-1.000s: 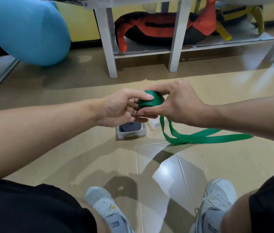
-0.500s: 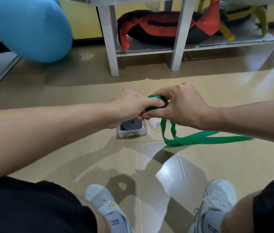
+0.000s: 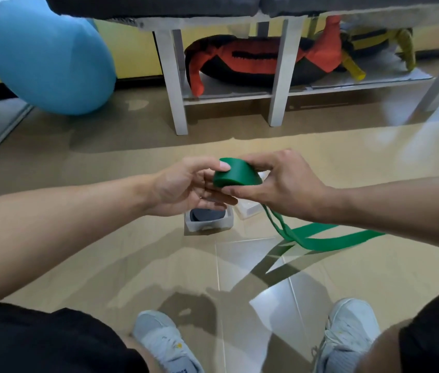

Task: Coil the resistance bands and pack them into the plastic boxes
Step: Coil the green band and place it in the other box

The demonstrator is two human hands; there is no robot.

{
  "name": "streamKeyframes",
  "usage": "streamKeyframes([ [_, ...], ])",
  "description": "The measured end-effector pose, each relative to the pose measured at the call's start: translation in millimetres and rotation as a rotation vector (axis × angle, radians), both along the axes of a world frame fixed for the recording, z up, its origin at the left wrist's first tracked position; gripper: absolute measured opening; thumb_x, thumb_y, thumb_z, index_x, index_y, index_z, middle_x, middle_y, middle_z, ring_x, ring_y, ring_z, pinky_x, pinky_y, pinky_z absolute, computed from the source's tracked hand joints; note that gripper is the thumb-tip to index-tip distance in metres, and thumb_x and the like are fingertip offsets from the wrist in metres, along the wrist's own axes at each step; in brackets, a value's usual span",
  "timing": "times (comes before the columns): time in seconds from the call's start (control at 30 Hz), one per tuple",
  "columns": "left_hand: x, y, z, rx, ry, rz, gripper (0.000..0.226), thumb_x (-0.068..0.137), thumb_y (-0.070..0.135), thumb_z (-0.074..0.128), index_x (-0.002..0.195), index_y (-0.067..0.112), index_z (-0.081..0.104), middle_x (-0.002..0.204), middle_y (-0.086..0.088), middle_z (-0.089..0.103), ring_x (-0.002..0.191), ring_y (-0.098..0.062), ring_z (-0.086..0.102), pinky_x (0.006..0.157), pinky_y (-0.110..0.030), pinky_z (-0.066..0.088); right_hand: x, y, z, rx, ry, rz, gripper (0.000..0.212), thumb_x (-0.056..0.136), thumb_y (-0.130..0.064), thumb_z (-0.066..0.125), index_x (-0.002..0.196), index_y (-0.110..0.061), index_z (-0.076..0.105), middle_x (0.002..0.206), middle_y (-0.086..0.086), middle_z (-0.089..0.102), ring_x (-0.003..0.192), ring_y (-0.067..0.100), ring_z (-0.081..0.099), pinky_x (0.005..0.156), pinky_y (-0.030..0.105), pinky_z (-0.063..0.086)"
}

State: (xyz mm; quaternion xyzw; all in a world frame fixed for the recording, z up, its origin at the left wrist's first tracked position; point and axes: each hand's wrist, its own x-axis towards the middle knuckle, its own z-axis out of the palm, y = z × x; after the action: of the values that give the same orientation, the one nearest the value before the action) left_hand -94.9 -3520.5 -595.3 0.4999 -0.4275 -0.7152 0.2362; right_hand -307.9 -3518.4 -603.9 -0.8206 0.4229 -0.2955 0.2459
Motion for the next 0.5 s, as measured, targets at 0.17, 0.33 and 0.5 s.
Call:
streamKeyframes([
  [0.17, -11.5, 2.7, 2.5, -0.086, -0.326, -0.117, 0.038, 0.094, 0.041, 0.067, 0.123, 0.017, 0.066, 0.123, -0.012, 0.071, 0.107, -0.025, 0.070, 0.091, -0.035, 0.059, 0.5, -4.5, -2.6, 0.000, 0.160, -0.005, 0.033, 0.083, -0.045, 0.080, 0.112, -0.032, 0.077, 0.077, -0.014, 0.075, 0.063, 0.001, 0.066, 0.061, 0.027, 0.058],
  [0.33, -27.9, 7.9, -4.6, -0.240, -0.643, -0.062, 0.058, 0.072, 0.061, 0.080, 0.105, 0.013, 0.076, 0.103, -0.012, 0.077, 0.091, -0.021, 0.073, 0.083, -0.036, 0.061, 2.6, -1.5, -3.8, -0.049, 0.323, -0.027, 0.031, 0.082, -0.045, 0.077, 0.111, -0.034, 0.077, 0.045, -0.023, 0.049, 0.054, -0.004, 0.056, 0.044, 0.015, 0.037],
  [0.5, -34.1, 11.3, -5.6, -0.353, -0.686, 0.086, 0.062, 0.064, 0.065, 0.081, 0.086, 0.007, 0.081, 0.088, -0.015, 0.077, 0.070, -0.017, 0.062, 0.064, -0.032, 0.050, 0.7, 5.0, -1.5, -0.223, 0.427, -0.090, 0.039, 0.082, -0.069, 0.064, 0.108, -0.041, 0.074, 0.041, -0.019, 0.035, 0.045, 0.004, 0.051, 0.043, 0.019, 0.025],
])
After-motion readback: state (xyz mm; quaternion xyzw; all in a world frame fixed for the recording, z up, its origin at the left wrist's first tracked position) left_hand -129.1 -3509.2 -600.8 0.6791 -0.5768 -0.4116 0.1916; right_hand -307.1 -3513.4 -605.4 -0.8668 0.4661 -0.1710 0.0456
